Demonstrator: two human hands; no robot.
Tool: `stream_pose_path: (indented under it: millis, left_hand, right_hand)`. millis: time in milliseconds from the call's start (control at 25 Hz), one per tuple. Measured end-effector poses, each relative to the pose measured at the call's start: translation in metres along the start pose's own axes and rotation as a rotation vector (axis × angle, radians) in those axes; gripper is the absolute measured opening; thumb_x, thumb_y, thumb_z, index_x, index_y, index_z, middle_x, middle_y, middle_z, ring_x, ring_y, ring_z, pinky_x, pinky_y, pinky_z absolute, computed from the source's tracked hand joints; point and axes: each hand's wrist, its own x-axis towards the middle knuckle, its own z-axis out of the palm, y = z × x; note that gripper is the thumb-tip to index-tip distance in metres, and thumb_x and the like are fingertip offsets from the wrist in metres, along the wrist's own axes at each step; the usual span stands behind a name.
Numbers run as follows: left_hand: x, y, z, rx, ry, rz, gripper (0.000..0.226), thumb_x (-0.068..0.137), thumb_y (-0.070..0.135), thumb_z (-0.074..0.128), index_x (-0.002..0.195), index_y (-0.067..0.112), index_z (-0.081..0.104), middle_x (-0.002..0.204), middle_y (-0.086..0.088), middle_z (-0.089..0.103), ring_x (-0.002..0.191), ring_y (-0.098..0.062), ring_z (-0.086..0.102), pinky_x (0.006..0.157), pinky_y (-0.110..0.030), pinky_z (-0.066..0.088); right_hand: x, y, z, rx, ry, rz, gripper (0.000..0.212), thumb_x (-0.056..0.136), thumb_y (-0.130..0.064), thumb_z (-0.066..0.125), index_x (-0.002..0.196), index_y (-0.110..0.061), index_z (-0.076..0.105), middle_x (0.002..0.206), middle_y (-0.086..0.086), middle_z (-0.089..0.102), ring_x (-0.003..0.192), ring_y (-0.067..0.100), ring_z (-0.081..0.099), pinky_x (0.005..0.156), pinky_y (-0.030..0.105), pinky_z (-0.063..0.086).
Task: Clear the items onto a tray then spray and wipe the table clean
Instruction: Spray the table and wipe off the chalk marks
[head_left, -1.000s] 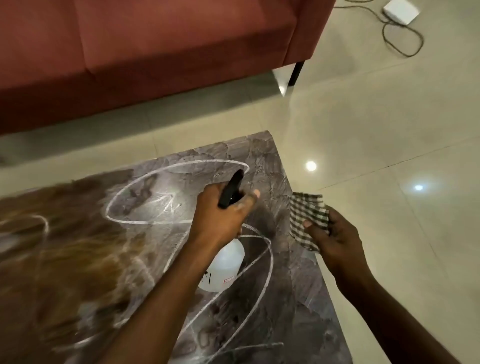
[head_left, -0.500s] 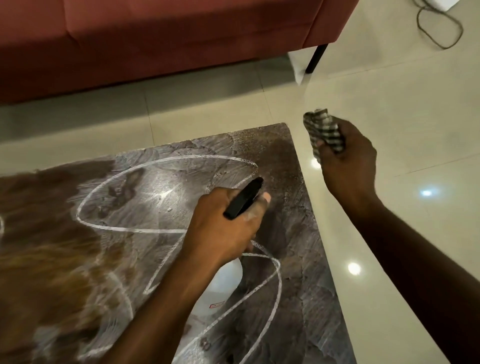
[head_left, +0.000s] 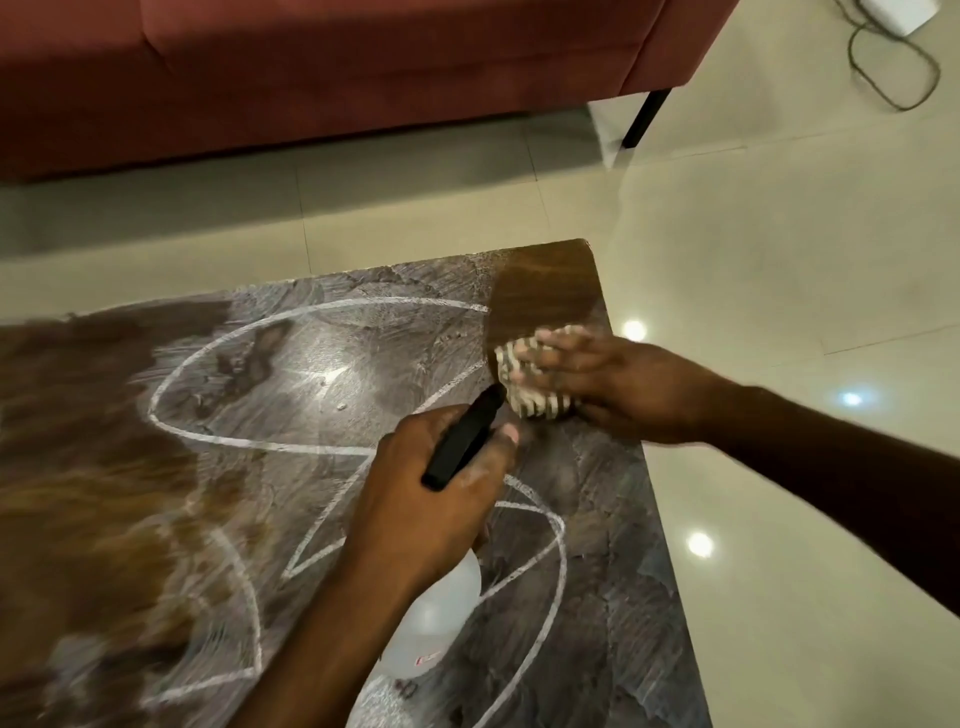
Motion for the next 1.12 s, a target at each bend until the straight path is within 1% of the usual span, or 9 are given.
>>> stream_pose_path:
  millis: [160,200,360,400,600,720,840,1000,1120]
  left_hand:
    - [-0.010,-0.009,0.002,-0.092,0.009,-0.069,0.038,0.086,0.052,0.062,0.087,0.014,0.066,0.080,-0.019,0.077,0.047,-0.032,0.069,0.054,-0.040,0.057]
    - [-0.013,-0.010,0.002,-0.107,0.009,-0.081,0.041,0.087,0.053,0.062,0.087,0.012,0.067,0.079,-0.018,0.077,0.047,-0.031,0.070,0.054,-0.040,0.057]
    - [-0.022,-0.009,0.001,-0.002,-0.028,-0.046,0.052,0.090,0.058,0.060,0.079,0.008,0.070,0.059,-0.013,0.073,0.047,-0.026,0.072,0.054,-0.042,0.061]
    - [-0.024,-0.009,0.003,0.028,-0.046,-0.024,0.051,0.090,0.058,0.060,0.075,0.010,0.068,0.058,-0.013,0.071,0.049,-0.028,0.072,0.055,-0.046,0.061]
    - [-0.034,-0.015,0.026,0.142,-0.113,0.015,0.055,0.099,0.051,0.067,0.068,0.006,0.060,0.057,-0.018,0.065,0.054,-0.038,0.070,0.061,-0.056,0.059]
    - [-0.045,-0.019,0.041,0.188,-0.156,-0.068,0.064,0.097,0.058,0.066,0.067,0.002,0.063,0.055,-0.017,0.068,0.052,-0.034,0.070,0.064,-0.052,0.062]
    - [-0.056,-0.030,0.050,0.259,-0.190,-0.052,0.062,0.098,0.059,0.065,0.071,0.003,0.066,0.060,-0.020,0.068,0.056,-0.036,0.071,0.069,-0.050,0.063]
    - [-0.062,-0.038,0.049,0.235,-0.167,-0.054,0.056,0.093,0.060,0.064,0.085,0.005,0.073,0.063,-0.023,0.066,0.058,-0.041,0.069,0.066,-0.053,0.061]
    - [-0.064,-0.041,0.047,0.252,-0.134,-0.063,0.052,0.099,0.049,0.069,0.074,0.004,0.067,0.058,-0.024,0.060,0.055,-0.043,0.064,0.060,-0.054,0.057]
  right_hand:
    - [0.085,0.012,-0.027,0.165,0.259,0.627,0.065,0.108,-0.016,0.048,0.167,-0.034,0.029,0.178,0.004,0.021,0.165,0.032,0.016,0.134,0.050,0.012]
    - [0.097,-0.001,-0.025,0.190,0.268,0.606,0.065,0.107,-0.015,0.048,0.167,-0.036,0.030,0.178,0.002,0.021,0.165,0.031,0.015,0.134,0.052,0.011]
    - [0.023,-0.036,0.006,0.089,0.010,0.047,0.066,0.106,-0.016,0.052,0.166,-0.034,0.031,0.177,0.001,0.024,0.165,0.027,0.015,0.134,0.054,0.015]
    - [0.007,-0.025,0.000,0.068,0.020,0.057,0.068,0.106,-0.014,0.053,0.167,-0.033,0.031,0.177,0.002,0.023,0.165,0.027,0.016,0.133,0.055,0.020]
    - [0.036,0.013,-0.029,0.207,0.217,0.554,0.069,0.104,-0.004,0.050,0.167,-0.028,0.034,0.178,0.005,0.020,0.165,0.028,0.016,0.132,0.051,0.024]
    - [0.016,-0.006,-0.019,0.189,0.090,0.384,0.068,0.104,-0.003,0.052,0.166,-0.027,0.036,0.177,0.005,0.022,0.165,0.028,0.015,0.134,0.046,0.018]
    - [-0.033,-0.001,-0.020,0.133,-0.037,0.152,0.072,0.102,0.001,0.054,0.166,-0.028,0.035,0.176,0.002,0.025,0.165,0.025,0.016,0.132,0.047,0.024]
    - [-0.004,0.011,-0.017,0.213,0.126,0.389,0.070,0.104,-0.002,0.052,0.166,-0.030,0.036,0.177,0.000,0.022,0.166,0.024,0.015,0.131,0.048,0.026]
    - [-0.006,-0.022,0.002,0.213,0.174,0.409,0.066,0.104,-0.005,0.053,0.164,-0.028,0.039,0.176,0.005,0.027,0.165,0.030,0.018,0.132,0.053,0.023]
